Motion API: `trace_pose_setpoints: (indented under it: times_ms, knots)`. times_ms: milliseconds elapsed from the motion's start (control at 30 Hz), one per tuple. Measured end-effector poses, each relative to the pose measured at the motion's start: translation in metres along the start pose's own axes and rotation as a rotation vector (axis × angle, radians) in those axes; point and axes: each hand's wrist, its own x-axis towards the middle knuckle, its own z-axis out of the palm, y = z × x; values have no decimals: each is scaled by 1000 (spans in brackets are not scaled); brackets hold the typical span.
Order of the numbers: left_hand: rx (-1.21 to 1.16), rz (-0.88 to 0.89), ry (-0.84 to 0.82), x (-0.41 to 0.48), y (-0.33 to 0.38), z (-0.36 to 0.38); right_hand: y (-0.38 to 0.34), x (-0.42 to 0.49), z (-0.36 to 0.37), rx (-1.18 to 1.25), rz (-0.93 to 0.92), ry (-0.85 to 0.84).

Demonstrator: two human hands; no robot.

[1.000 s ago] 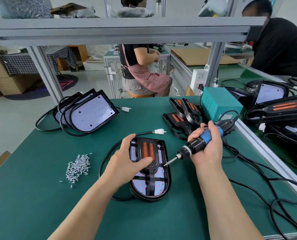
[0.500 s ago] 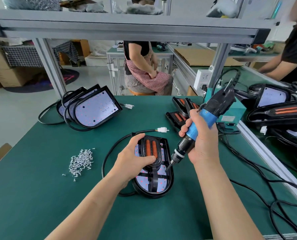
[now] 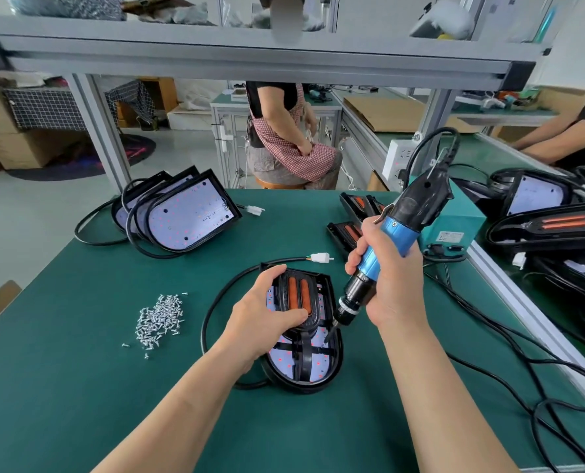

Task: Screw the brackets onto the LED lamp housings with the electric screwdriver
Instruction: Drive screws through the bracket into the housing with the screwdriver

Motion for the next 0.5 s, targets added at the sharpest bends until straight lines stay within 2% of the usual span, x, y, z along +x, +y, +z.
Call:
trace_pose_setpoints:
  times_ms: [500]
  knots:
    - [52,-7,7,-1,2,0,5,-6,8,-71,-20,2]
